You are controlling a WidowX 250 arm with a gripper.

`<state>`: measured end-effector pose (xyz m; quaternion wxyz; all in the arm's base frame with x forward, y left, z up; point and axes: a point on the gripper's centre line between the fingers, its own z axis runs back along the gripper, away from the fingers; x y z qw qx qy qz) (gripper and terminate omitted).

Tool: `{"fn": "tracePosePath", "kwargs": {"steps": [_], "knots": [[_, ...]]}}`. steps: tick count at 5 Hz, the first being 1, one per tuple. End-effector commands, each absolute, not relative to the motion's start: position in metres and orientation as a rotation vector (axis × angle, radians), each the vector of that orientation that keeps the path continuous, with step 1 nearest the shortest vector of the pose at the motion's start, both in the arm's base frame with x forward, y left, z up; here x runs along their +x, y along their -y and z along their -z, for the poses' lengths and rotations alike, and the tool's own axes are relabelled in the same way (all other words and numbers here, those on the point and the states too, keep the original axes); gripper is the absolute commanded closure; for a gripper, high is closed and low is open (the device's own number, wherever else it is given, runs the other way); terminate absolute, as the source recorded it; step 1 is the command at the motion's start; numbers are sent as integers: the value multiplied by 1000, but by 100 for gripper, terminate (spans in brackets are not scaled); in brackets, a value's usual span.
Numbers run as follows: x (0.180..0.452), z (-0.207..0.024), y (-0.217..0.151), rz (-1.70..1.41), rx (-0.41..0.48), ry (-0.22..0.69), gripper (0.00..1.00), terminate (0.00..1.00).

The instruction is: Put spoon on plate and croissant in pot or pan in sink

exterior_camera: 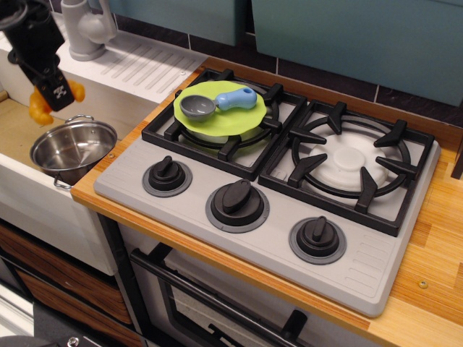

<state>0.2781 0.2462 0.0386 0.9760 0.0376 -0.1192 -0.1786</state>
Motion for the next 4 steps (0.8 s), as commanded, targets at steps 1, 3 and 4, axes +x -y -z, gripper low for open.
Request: {"fn": "tracePosePath", "kwargs": {"steps": [1,3,4], "knots": [[283,-31,-254,375,83,312,0,0],[288,-61,-245,362,73,255,0,0],[291,-82,-240,363,97,225,0,0]]}}
